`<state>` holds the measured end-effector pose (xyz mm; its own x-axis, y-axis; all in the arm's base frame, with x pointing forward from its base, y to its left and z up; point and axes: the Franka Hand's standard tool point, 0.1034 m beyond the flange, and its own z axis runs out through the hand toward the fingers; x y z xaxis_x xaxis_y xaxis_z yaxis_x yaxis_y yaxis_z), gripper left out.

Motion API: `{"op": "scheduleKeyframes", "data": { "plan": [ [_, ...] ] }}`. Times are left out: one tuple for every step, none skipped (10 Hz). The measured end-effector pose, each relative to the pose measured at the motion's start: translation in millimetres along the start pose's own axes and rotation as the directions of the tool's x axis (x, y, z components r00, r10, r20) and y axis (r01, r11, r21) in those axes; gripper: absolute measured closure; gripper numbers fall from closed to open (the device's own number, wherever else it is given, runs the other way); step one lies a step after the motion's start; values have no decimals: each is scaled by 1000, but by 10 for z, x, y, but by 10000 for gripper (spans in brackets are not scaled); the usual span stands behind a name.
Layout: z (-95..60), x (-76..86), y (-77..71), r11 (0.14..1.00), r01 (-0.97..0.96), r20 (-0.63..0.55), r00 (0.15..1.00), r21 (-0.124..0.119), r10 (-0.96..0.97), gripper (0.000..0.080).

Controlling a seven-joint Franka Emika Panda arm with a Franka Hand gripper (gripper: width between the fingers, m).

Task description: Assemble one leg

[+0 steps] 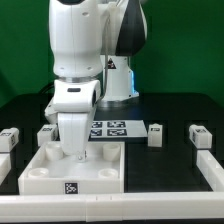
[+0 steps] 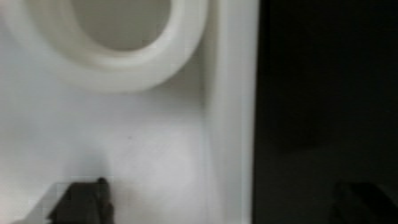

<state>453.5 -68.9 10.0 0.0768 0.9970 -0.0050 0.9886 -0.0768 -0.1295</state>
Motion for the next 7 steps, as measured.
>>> {"op": "scheduleKeyframes", "data": {
  "plan": [
    [-8,11,5,1000,1,0,1000,-2,-1,273],
    [-3,2,2,1000,0,0,1000,-1,0,413],
    [-3,2,2,1000,0,0,1000,0,0,549],
    [-3,2,2,1000,0,0,1000,0,0,549],
    [-9,1,7,1000,0,1,1000,-2,0,731],
    [-21,0,20,1000,0,1,1000,-8,0,732],
    [-21,0,21,1000,0,1,1000,-8,0,732]
  ]
}}
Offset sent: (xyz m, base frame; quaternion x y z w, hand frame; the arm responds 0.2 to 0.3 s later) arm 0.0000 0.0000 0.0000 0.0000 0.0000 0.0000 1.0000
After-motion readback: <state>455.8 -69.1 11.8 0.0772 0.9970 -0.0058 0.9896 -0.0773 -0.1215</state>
